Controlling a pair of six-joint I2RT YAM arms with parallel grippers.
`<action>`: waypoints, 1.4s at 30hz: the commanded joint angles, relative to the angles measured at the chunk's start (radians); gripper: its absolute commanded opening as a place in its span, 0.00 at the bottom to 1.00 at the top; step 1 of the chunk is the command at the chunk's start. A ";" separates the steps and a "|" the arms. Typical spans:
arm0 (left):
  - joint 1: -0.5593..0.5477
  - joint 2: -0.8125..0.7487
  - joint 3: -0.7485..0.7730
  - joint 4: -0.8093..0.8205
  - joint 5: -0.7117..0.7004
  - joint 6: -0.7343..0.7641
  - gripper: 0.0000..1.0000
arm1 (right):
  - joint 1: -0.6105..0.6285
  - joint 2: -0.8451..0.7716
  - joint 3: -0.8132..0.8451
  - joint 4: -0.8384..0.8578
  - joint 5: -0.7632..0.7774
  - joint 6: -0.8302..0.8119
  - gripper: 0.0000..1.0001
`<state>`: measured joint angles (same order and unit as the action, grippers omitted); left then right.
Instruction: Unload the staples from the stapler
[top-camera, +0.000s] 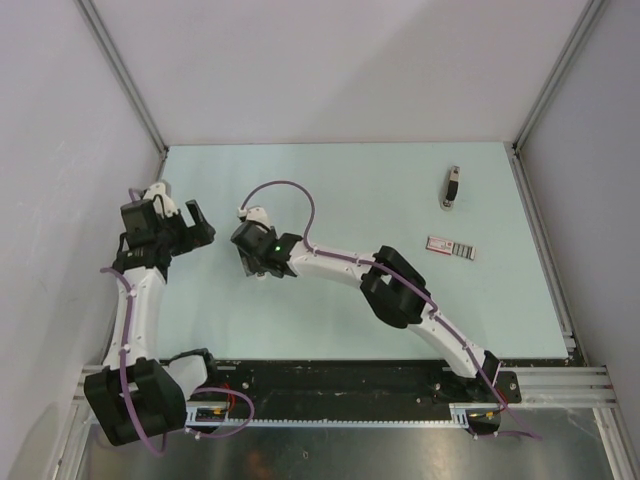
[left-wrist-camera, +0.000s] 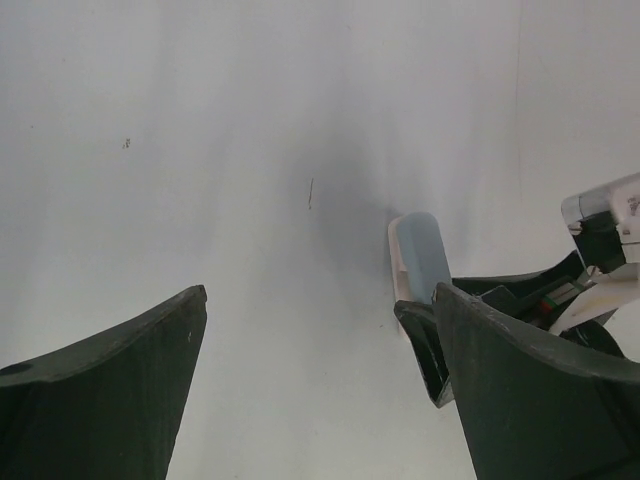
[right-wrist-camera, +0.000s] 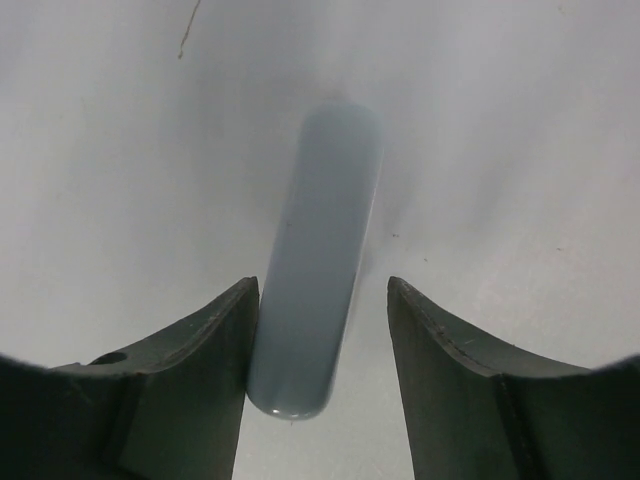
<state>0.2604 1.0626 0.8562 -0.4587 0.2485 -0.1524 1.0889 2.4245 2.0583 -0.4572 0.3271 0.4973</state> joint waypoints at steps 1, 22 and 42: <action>0.008 -0.019 -0.012 0.008 0.027 0.058 0.99 | -0.002 0.016 0.082 -0.004 0.024 0.024 0.57; 0.006 0.124 -0.046 0.011 0.200 0.209 0.95 | -0.041 -0.230 -0.187 0.276 -0.075 0.165 0.04; -0.006 0.172 -0.128 0.013 0.496 0.698 0.99 | -0.126 -0.406 -0.461 0.625 -0.329 0.388 0.00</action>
<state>0.2573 1.2617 0.7368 -0.4534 0.6865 0.3206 0.9688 2.0712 1.6138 0.0875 0.0513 0.8513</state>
